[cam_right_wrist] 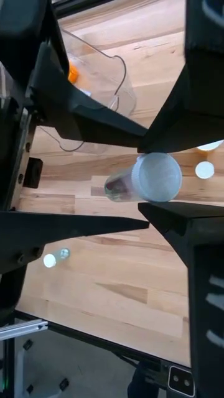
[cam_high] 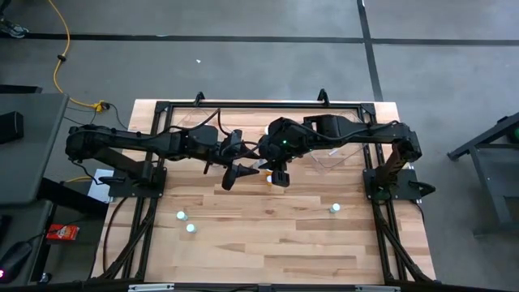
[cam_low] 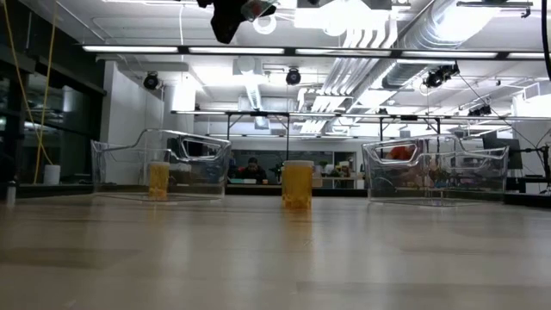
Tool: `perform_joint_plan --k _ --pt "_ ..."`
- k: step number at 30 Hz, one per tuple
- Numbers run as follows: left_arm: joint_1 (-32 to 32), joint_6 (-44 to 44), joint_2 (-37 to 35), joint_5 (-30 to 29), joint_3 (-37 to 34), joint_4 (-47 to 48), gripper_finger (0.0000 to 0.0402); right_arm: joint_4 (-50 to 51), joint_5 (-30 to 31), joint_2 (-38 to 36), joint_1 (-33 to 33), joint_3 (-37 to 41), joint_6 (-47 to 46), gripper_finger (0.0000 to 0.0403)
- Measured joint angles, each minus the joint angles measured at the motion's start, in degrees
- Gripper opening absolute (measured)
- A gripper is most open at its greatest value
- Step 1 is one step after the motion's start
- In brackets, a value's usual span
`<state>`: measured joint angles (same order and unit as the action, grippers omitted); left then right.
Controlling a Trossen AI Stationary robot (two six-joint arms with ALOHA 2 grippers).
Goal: Pick and place medicine bottles into bin by pill shape (circle, oval)
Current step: Put the bottom green capsule bottle into the left transparent bin
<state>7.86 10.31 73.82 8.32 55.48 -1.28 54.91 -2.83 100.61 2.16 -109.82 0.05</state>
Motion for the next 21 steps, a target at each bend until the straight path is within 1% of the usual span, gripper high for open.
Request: perform_joint_plan --k 11,21 --pt "0.0 0.0 0.0 0.2 0.0 0.6 0.0226 -1.5 0.0 0.6 0.0 0.1 1.0 0.0099" --pt "0.0 -0.4 0.0 0.2 0.0 2.7 0.0173 -1.4 -0.8 0.6 0.0 0.1 1.7 0.0099"
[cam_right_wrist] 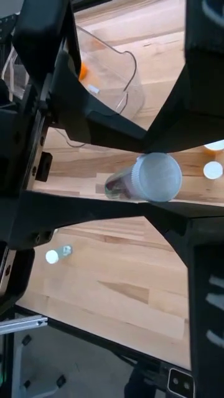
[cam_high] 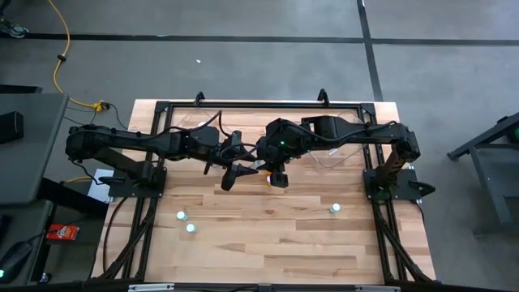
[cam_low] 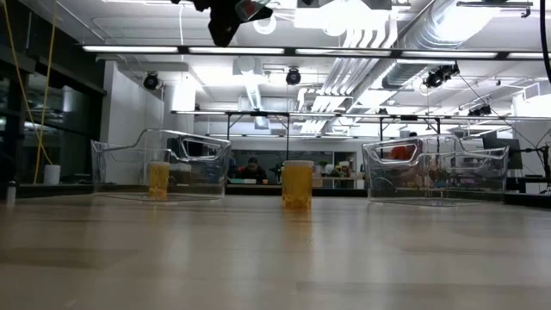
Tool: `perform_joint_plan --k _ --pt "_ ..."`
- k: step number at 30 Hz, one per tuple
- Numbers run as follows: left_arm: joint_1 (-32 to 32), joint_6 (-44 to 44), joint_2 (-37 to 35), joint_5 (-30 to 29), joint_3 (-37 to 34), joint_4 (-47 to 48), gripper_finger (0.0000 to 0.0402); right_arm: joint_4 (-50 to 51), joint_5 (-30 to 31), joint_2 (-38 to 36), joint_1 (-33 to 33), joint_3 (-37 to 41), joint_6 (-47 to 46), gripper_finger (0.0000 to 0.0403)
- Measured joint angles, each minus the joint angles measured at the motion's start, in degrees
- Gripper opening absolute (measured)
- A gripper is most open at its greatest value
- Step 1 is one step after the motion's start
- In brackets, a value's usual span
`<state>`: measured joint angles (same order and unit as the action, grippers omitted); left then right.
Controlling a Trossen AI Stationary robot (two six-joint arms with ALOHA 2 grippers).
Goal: Pick and place medicine bottles into bin by pill shape (circle, oval)
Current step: Put the bottom green capsule bottle into the left transparent bin
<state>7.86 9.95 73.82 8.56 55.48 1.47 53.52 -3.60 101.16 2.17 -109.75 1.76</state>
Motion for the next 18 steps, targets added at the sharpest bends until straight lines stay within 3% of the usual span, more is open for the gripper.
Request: perform_joint_plan --k 11,18 --pt "0.0 -0.5 0.0 -0.1 0.0 -1.3 0.0151 -0.5 -0.3 0.0 0.0 0.0 0.0 0.0099" --pt "0.0 -0.7 0.0 0.0 0.0 -1.3 0.0112 -0.4 -0.3 0.0 0.0 0.0 0.0 0.0099"
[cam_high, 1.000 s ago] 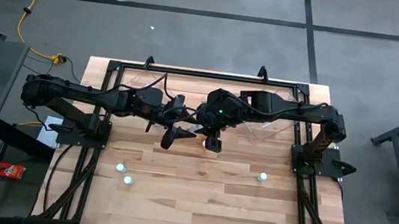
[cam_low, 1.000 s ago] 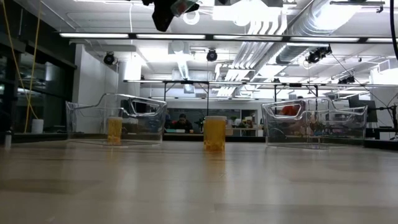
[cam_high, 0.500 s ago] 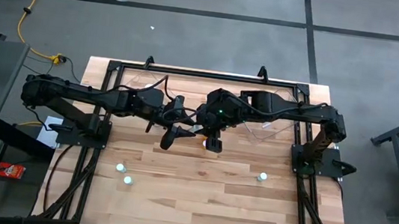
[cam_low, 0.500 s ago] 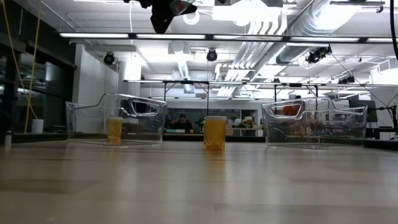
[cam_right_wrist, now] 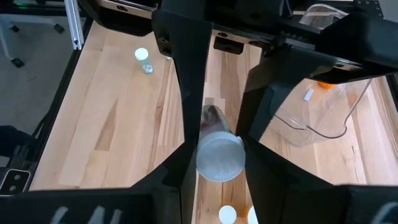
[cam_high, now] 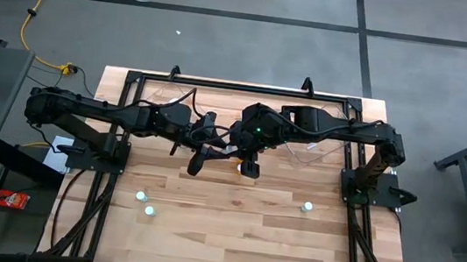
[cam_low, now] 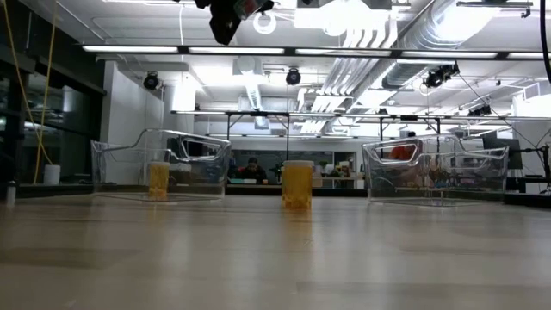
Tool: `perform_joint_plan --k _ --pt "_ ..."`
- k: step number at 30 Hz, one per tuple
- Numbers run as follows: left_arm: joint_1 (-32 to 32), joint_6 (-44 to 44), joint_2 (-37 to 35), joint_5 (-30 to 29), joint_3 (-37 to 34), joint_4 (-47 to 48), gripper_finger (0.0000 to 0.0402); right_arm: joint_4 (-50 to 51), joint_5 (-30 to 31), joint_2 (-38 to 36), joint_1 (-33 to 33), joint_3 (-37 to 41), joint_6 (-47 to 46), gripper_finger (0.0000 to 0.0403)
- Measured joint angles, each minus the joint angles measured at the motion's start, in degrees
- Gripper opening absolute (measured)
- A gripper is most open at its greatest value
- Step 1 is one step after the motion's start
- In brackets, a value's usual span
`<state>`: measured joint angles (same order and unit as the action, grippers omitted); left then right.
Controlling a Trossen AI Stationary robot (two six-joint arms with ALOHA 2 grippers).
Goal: Pick and place medicine bottles into bin by pill shape (circle, oval)
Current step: Put the bottom green capsule bottle into the left transparent bin
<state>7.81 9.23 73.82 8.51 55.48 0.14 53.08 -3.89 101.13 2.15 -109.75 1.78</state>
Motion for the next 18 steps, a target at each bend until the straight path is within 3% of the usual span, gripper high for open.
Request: perform_joint_plan --k 6,11,18 --pt "0.0 -0.3 0.0 0.0 0.0 0.0 0.008 0.0 0.0 0.0 0.0 0.0 0.0 0.0099" --pt "0.0 -0.5 0.0 -0.2 0.0 0.0 0.0082 0.2 0.5 0.0 0.0 0.0 -0.2 0.0108" --pt "2.2 -2.0 -2.7 -0.4 -0.1 3.0 0.0085 10.5 11.9 -0.8 -1.1 -4.4 -0.7 0.0156"
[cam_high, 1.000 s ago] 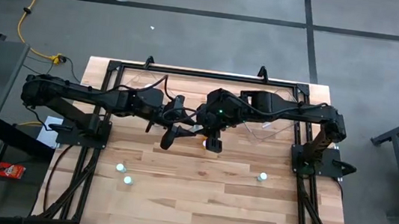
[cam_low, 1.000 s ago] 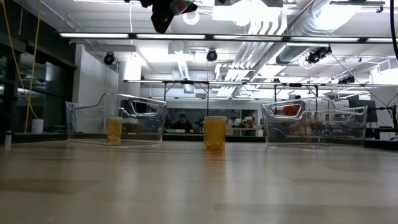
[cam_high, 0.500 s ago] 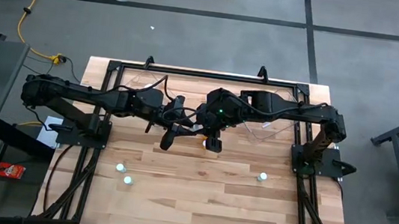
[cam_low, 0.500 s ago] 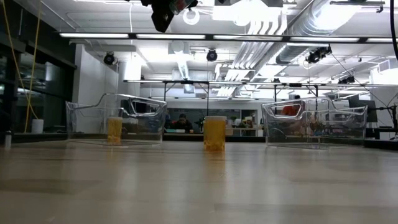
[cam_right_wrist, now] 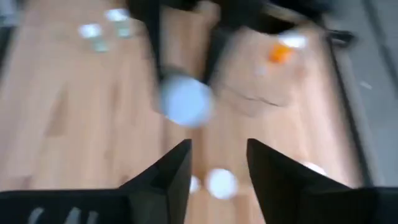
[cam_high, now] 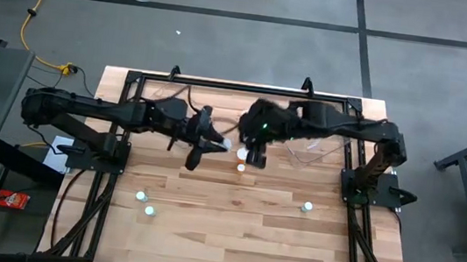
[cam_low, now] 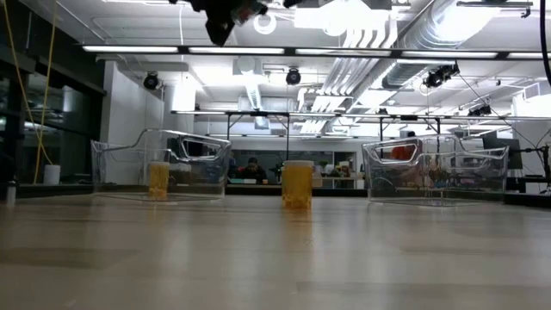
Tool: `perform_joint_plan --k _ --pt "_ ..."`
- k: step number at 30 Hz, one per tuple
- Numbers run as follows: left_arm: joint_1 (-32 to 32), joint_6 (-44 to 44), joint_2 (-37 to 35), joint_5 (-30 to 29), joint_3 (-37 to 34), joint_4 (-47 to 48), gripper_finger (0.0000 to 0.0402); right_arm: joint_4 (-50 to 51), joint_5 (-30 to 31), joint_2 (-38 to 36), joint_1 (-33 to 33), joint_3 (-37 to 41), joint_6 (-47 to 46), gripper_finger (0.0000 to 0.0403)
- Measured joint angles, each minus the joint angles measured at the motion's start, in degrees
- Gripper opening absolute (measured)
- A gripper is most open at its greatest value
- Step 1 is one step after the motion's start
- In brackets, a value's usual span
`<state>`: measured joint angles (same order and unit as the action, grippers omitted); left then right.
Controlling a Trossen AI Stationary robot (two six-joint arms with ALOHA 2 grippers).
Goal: Pick and place medicine bottles into bin by pill shape (circle, oval)
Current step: Put the bottom green capsule bottle into the left transparent bin
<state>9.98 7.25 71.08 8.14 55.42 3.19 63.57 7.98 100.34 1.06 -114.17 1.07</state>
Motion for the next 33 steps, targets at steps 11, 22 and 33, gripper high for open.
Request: perform_joint_plan --k 11,22,33 --pt "5.4 8.0 -13.7 -0.1 -7.0 -13.0 0.0085 -18.3 -7.1 -11.3 -2.2 23.6 -9.0 0.0219" --pt "0.5 19.1 -10.2 -7.9 -20.6 -45.6 0.0085 -71.2 -8.6 -12.8 -1.4 45.7 -23.8 0.022" --pt "-0.1 19.1 -4.9 -9.0 -20.5 -53.0 0.0085 -78.7 -10.0 -12.1 -1.4 45.6 -26.1 0.022"
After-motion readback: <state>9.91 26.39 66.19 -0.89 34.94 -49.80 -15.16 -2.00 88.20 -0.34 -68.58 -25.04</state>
